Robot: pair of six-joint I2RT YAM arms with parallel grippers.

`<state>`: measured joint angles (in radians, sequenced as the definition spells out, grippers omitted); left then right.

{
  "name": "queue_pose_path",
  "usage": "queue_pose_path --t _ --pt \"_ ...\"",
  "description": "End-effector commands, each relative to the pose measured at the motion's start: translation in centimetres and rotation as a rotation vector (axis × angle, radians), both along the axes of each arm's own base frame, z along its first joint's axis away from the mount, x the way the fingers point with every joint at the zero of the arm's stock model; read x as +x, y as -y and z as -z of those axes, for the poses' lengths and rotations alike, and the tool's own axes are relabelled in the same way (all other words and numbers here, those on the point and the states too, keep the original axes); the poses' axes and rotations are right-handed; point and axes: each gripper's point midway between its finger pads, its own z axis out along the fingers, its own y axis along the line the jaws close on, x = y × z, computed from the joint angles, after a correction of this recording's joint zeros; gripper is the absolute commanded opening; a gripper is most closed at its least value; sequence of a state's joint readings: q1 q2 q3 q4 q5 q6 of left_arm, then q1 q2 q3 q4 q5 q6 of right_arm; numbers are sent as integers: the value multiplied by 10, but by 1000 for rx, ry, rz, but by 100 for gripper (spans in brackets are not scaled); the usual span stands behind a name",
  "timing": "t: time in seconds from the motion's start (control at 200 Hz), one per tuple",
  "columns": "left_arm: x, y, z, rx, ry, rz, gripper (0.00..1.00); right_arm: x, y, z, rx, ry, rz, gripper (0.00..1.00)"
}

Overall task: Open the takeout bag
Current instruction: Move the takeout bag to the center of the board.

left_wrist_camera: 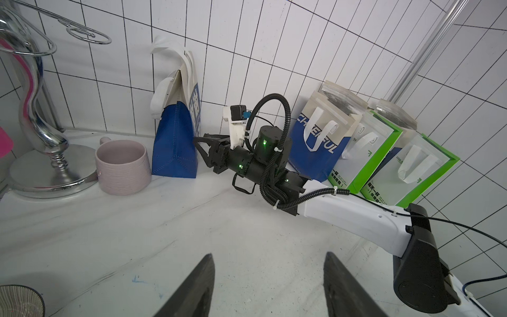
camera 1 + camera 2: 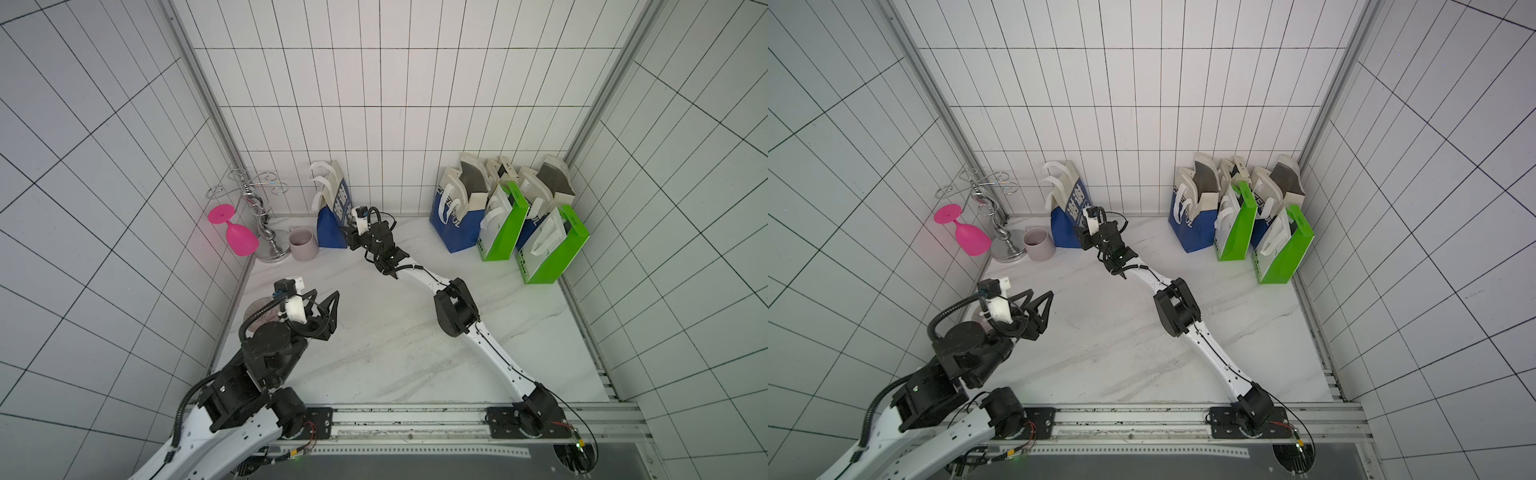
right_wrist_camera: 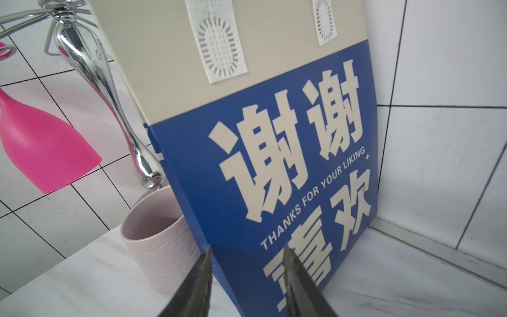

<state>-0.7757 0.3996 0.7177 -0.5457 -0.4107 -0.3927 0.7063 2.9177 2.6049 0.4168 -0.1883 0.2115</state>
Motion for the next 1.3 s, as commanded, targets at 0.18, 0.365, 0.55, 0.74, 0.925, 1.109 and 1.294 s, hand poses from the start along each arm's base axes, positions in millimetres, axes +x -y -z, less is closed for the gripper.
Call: queue_pose_path --t 0.18,0.365,0.55,0.74,0.925,1.109,1.294 --pt "0 -2 11 21 -22 -8 64 -6 -4 -57 101 117 -2 10" --pt "22 0 19 80 -39 -79 66 -21 32 -72 85 108 71 32" --pt "88 9 19 66 -47 -138 66 -68 104 -81 108 74 146 47" --pt "177 7 53 96 -114 -220 66 -134 171 -69 44 10 224 47" --pt "257 -2 82 70 -153 -254 65 -195 205 -70 10 -46 202 45" --pt "318 -7 104 90 -170 -291 65 -233 223 -80 -35 -109 171 44" --pt "361 -7 116 126 -184 -318 65 -260 238 -87 -70 -128 142 43"
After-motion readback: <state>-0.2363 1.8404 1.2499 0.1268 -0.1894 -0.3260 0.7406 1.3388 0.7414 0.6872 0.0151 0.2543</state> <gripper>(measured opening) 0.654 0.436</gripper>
